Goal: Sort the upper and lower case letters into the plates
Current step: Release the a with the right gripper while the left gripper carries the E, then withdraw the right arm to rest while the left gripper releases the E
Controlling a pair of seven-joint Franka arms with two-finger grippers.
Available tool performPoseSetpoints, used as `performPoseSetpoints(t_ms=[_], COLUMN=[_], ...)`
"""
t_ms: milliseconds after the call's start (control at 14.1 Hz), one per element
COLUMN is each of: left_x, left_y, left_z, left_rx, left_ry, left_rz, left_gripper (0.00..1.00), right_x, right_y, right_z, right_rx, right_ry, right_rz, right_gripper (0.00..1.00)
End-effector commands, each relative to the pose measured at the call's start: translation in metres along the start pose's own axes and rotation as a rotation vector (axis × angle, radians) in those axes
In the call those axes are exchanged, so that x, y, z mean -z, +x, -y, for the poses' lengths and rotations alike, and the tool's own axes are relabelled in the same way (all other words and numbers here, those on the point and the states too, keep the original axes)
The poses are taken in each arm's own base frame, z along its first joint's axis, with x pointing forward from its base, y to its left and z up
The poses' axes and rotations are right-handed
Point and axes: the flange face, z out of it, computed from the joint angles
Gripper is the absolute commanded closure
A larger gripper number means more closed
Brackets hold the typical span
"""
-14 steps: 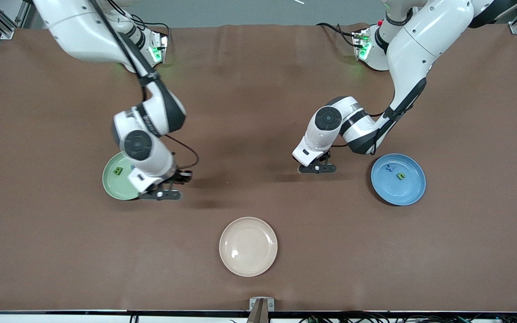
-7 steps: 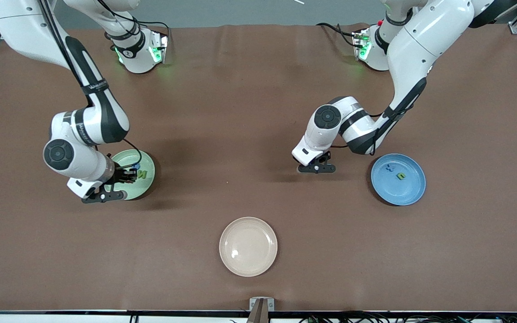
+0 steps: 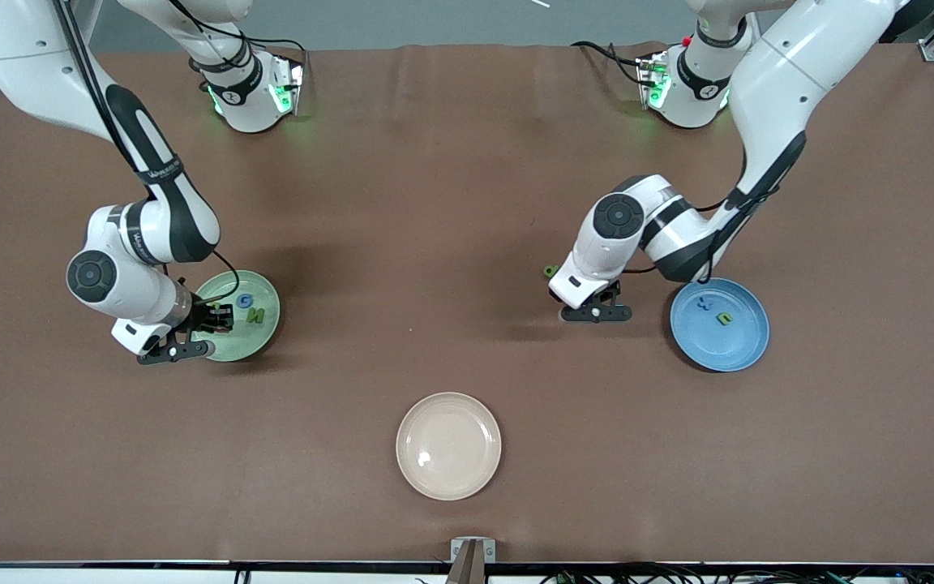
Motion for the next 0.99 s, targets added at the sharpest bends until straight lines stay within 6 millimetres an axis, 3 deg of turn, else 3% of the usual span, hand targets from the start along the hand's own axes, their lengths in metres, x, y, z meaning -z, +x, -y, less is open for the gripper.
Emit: performPoseSetpoints(t_ms=[0, 142, 284, 355, 426, 497, 639, 781, 922], left_x=[0.031, 0.032, 0.041, 0.042, 0.043, 0.044, 0.042, 0.039, 0.026], left_y=[0.010, 0.016, 0.023, 0.028, 0.033, 0.038, 0.043, 0.049, 0.058], left_z=[0.040, 0.079, 0.115, 0.138, 0.161, 0.182, 0.204, 0.209, 0.223], left_rx=[-0.068, -0.127, -0.195, -0.210, -0.220, -0.245, -0.259, -0.254, -0.278], left_ry=[0.039, 0.105, 0.149, 0.157, 0.155, 0.149, 0.131, 0.104, 0.122], left_rz=[0.029, 0.099, 0.125, 0.137, 0.143, 0.150, 0.147, 0.112, 0.084], left_gripper=[0.93, 0.93, 0.93, 0.93, 0.93, 0.93, 0.93, 0.93, 0.93], right_x=[-0.007, -0.014, -0.015, -0.014, -0.014, -0.013, -0.006, 0.012, 0.046], right_y=[-0.003, -0.004, -0.004, -0.003, -0.003, -0.003, -0.002, -0.001, 0.006], right_z=[-0.001, 0.002, 0.003, 0.006, 0.006, 0.004, 0.007, 0.008, 0.014], right_rx=[0.010, 0.012, 0.015, 0.019, 0.017, 0.016, 0.019, 0.019, 0.025], right_ry=[0.020, 0.024, 0.025, 0.025, 0.025, 0.025, 0.022, 0.015, 0.007], right_rz=[-0.010, 0.000, 0.004, 0.002, 0.002, 0.002, 0.004, 0.010, 0.024], right_gripper=[0.96, 0.94, 0.81, 0.58, 0.08, 0.00, 0.00, 0.00, 0.00])
